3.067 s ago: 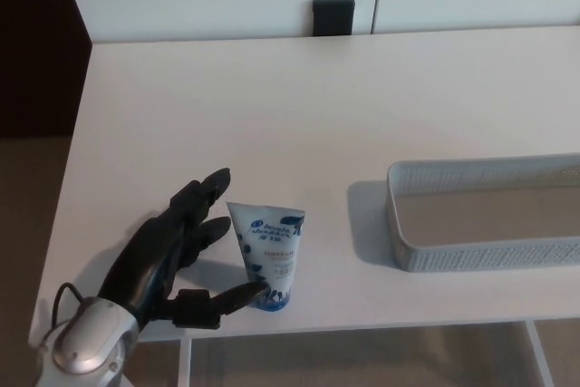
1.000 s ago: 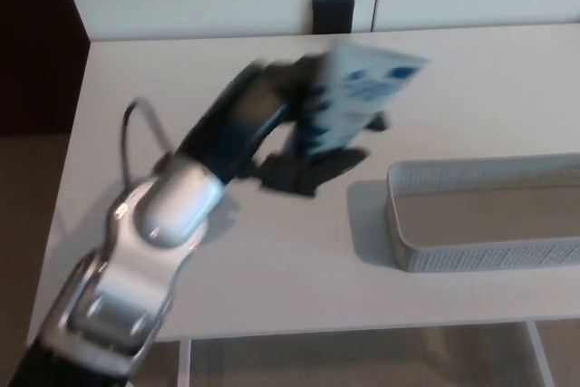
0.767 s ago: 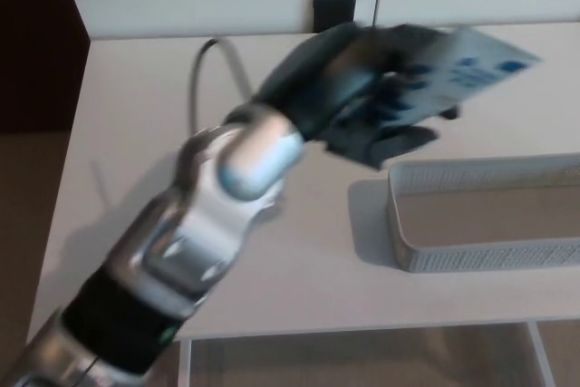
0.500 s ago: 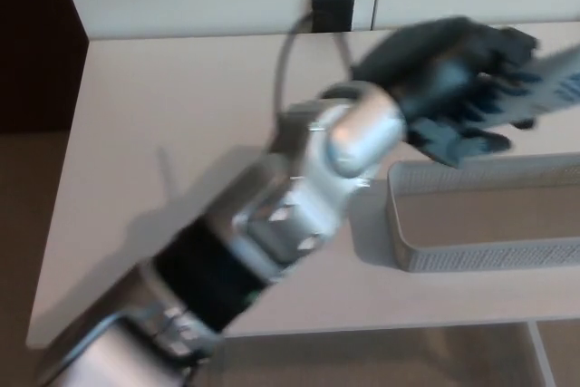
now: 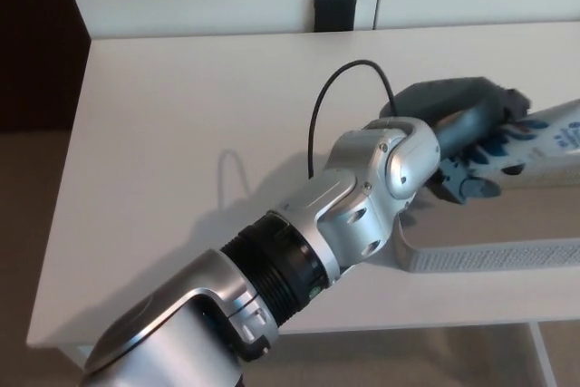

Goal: The robot walks towards a table in front, picks a shampoo with left hand and puts it in a small grey container

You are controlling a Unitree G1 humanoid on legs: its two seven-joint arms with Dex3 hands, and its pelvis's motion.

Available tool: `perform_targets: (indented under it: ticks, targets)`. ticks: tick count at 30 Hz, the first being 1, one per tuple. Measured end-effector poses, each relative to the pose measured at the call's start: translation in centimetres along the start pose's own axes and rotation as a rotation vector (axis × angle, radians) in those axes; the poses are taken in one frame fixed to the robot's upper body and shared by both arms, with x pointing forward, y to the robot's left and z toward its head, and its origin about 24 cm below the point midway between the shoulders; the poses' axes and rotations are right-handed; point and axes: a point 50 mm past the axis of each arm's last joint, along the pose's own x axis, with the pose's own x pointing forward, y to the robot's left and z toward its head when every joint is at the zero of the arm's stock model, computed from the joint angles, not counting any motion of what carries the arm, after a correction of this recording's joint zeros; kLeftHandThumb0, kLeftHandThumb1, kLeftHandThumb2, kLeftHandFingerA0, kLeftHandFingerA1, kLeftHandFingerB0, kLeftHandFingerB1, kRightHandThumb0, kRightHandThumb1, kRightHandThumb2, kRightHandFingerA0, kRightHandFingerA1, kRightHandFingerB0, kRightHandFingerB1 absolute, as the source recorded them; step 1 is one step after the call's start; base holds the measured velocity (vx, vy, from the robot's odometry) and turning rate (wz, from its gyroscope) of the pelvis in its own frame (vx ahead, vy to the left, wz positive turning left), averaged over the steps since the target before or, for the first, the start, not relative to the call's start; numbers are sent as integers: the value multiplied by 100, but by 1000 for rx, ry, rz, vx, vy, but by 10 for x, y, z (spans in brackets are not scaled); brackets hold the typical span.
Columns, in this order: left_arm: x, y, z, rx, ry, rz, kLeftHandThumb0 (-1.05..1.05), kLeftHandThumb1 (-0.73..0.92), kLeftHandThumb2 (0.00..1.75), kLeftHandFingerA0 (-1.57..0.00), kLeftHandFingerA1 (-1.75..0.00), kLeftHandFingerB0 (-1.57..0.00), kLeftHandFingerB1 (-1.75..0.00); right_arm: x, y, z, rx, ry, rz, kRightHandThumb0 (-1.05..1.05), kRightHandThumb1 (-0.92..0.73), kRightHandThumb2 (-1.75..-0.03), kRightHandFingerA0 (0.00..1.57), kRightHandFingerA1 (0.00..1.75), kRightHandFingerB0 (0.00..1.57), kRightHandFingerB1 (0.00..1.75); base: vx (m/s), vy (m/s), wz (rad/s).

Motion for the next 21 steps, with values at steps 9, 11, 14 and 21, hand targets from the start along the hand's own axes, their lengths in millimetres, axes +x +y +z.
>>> perform_targets:
  ticks: [9,11,14,21]
  targets:
    - [0,-4,-9,-10,28,11,-9,70,64,-78,-159,-73,-123,3,8,8,-40,-17,19,-33,-63,-57,73,51,62,44,0,0,0]
    - [0,-5,-10,-13,31,13,-13,68,67,-79,-150,-81,-97,3,9,9,-49,-18,22,-32,-61,-58,76,53,63,45,0,0,0]
    - [-1,-10,-13,-24,41,12,-13,68,67,-79,-150,-81,-97,4,10,10,-69,-19,27,-32,-61,-58,76,53,63,45,0,0,0]
    - [-2,-10,-12,-28,30,11,-84,40,75,-8,-26,0,-13,6,9,21,-97,-48,27,-31,-64,-59,77,54,64,46,0,0,0]
